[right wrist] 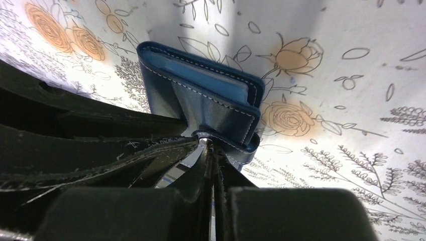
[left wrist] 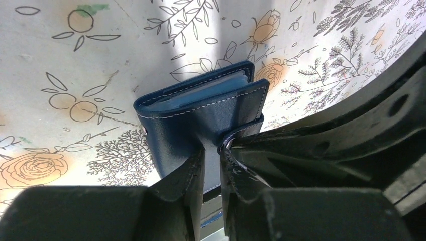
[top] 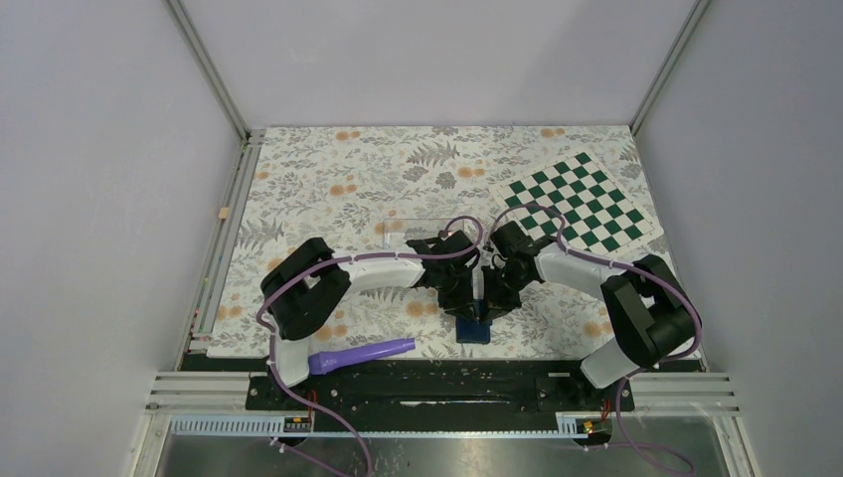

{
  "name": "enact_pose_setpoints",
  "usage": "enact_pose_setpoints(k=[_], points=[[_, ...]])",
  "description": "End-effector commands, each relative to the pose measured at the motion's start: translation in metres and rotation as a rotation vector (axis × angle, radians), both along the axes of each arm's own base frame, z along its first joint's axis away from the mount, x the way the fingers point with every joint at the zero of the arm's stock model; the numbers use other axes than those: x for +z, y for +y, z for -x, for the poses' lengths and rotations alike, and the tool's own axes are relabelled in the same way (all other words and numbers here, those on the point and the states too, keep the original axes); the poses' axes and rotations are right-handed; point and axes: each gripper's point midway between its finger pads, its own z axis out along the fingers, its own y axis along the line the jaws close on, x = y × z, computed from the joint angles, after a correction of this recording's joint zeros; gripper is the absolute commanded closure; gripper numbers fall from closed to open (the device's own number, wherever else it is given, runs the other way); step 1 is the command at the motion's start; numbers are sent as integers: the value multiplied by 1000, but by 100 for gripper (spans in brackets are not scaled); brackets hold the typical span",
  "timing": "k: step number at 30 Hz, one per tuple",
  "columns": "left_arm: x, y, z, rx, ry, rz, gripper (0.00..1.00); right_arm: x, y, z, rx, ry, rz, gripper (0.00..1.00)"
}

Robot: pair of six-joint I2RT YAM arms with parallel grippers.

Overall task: Put the credit cards into the card holder
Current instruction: Close the card holder at the center of the board.

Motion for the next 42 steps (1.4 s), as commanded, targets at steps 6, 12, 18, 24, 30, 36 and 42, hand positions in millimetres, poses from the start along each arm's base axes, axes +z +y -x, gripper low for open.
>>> enact_pose_setpoints(k=[6,12,18,24,30,36,42], points=[[-60,17,14,28,33,-121,77,-53,-66,44,74,56,482,100],[-67,19,14,38,37,-134,76,-54,-62,46,82,58,473,100],[-88,27,22,32,67,-204,83,-50,-50,38,76,39,425,100],[-108,31,32,16,104,-271,85,-53,-39,37,75,55,380,100],[-126,43,42,37,156,-319,86,-60,-39,42,67,75,372,100],[-130,49,43,59,172,-336,99,-55,-26,38,51,67,268,100],[-123,42,38,56,147,-268,100,-22,4,27,38,-25,39,100]])
